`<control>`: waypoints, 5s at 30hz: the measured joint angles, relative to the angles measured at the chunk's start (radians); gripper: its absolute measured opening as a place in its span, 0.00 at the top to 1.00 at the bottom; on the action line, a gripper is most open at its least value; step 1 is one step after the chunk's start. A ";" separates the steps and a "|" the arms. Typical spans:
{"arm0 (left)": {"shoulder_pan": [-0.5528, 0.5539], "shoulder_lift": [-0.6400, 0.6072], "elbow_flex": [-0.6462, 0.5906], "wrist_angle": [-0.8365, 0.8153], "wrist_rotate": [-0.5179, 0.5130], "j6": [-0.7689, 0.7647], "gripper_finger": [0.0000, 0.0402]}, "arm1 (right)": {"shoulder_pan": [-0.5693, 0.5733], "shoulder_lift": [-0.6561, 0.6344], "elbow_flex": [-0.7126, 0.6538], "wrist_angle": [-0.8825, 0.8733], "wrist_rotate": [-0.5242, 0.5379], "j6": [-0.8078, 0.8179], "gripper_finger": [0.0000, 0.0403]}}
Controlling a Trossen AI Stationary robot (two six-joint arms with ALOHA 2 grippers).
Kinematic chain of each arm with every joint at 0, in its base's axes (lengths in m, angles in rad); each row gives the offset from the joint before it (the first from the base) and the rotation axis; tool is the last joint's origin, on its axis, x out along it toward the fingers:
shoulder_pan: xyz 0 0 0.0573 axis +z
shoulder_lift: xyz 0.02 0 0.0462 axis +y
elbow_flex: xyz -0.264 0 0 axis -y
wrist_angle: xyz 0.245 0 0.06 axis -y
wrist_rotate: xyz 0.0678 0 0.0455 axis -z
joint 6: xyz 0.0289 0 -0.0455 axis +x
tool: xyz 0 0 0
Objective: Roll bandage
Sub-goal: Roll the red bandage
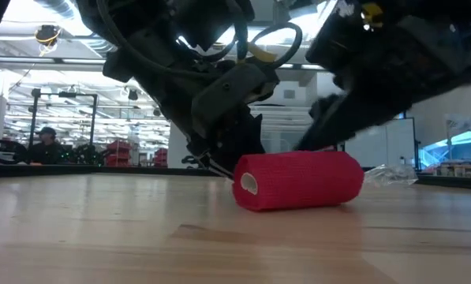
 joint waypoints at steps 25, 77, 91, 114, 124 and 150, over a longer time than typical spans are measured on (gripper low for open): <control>0.002 0.000 -0.003 0.020 -0.005 -0.018 0.96 | 0.247 -0.157 0.027 -0.521 0.242 0.071 0.45; -0.081 -0.035 -0.004 0.087 0.003 -0.111 0.96 | 0.075 0.072 -0.223 0.409 0.366 -0.637 0.45; -0.081 -0.036 -0.003 0.093 0.003 -0.114 0.96 | 0.001 0.072 -0.174 0.400 0.233 -0.735 0.57; -0.084 -0.036 -0.003 0.113 0.003 -0.114 0.96 | -0.035 0.071 -0.173 0.407 0.130 -0.554 0.98; -0.130 -0.036 0.039 0.102 -0.060 -0.047 0.99 | -0.035 0.071 -0.173 0.400 0.159 -0.380 0.99; -0.146 -0.029 0.304 -0.442 -0.120 0.040 0.77 | -0.035 0.085 -0.173 0.398 0.157 -0.360 1.00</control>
